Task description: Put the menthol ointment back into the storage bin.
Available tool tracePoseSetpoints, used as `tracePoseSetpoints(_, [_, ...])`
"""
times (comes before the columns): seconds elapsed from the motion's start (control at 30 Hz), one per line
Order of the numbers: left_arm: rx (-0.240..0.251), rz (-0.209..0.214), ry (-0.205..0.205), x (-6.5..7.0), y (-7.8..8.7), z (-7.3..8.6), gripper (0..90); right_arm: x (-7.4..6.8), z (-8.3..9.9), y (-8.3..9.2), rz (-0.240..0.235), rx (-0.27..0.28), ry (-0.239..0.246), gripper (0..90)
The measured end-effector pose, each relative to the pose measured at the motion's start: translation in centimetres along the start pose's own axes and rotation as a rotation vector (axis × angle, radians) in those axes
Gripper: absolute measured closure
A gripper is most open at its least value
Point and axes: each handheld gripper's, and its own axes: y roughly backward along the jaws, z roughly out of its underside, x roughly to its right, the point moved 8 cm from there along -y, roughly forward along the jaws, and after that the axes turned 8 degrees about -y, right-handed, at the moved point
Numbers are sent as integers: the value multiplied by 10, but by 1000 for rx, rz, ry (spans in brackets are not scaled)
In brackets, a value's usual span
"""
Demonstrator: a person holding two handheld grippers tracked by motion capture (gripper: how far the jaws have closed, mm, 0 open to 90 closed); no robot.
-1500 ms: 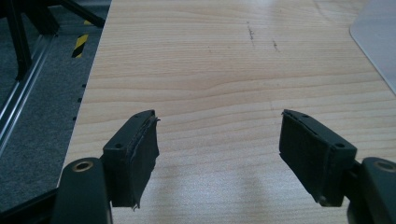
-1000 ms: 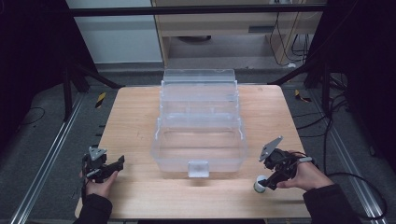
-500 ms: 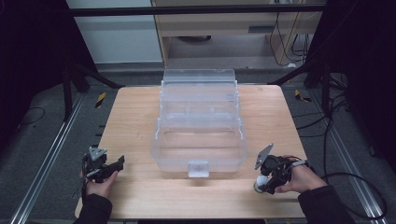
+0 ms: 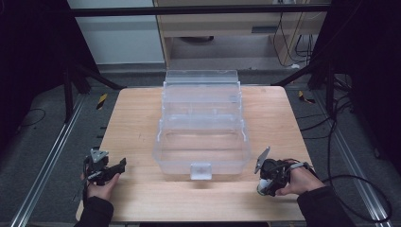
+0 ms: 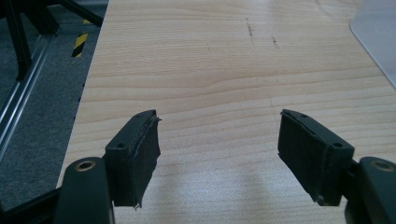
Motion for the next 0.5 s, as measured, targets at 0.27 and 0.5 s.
tracePoseSetpoints(0.27, [-1,2,-2,1,0,0,293,1,0,-1,-9,-17,-19,498])
tracePoseSetpoints(0.5, [-5,4,-8,1,0,0,294,2,1,2,-14,-21,-39,502])
